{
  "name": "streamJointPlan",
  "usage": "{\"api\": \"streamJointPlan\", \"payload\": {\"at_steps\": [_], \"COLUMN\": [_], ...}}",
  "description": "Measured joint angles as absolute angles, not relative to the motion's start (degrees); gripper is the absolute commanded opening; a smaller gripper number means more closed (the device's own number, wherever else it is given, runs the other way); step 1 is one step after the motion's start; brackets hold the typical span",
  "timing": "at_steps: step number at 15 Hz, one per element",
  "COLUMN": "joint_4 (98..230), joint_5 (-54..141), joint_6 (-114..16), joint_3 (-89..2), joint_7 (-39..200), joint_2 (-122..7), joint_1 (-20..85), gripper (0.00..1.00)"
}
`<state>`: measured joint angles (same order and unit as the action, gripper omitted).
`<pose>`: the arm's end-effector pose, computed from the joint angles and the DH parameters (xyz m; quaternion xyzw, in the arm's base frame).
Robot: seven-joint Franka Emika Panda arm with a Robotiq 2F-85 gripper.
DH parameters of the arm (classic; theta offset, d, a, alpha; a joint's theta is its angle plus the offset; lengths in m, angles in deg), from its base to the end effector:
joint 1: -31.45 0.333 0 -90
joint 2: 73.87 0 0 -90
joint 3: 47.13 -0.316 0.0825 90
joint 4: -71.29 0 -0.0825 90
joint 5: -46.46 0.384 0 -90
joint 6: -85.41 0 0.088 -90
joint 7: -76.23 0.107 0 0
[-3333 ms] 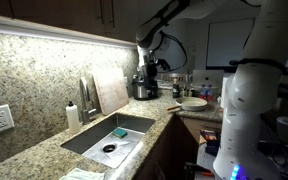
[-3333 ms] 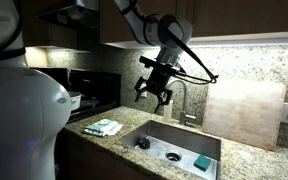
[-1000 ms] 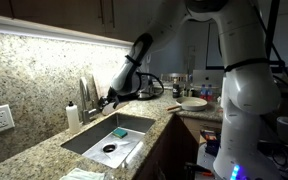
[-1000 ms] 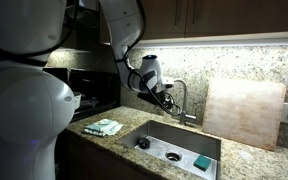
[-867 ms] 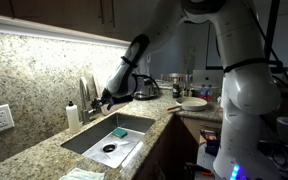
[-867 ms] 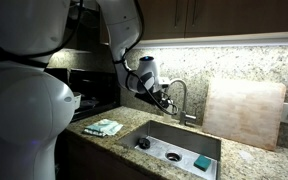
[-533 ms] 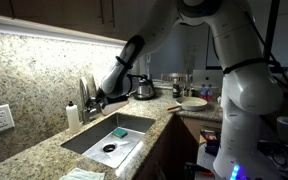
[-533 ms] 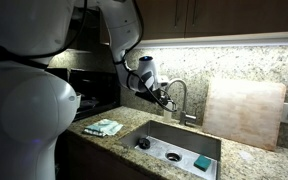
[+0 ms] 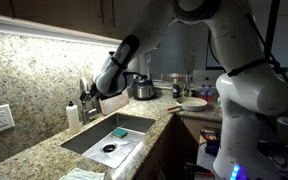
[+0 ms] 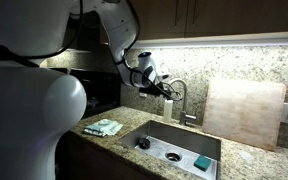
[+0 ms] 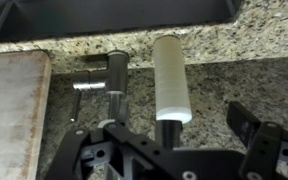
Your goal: Slide the spout to the right
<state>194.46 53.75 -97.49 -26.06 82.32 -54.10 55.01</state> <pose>0.6170 0.0274 0.3345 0.9326 -0.0591 0.3560 0.0075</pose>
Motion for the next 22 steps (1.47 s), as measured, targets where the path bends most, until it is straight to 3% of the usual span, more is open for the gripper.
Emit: {"api": "streamJointPlan", "payload": {"at_steps": [11, 22], "joint_4": [185.5, 185.1], "joint_5": [53.9, 59.0], "joint_6": [-97.3, -95.5], "joint_3": [-13.3, -10.2], "joint_7": [82.4, 84.6], "joint_2": [-46.9, -44.8], "joint_1": [64.5, 64.1], "gripper": [1.0, 1.0]}}
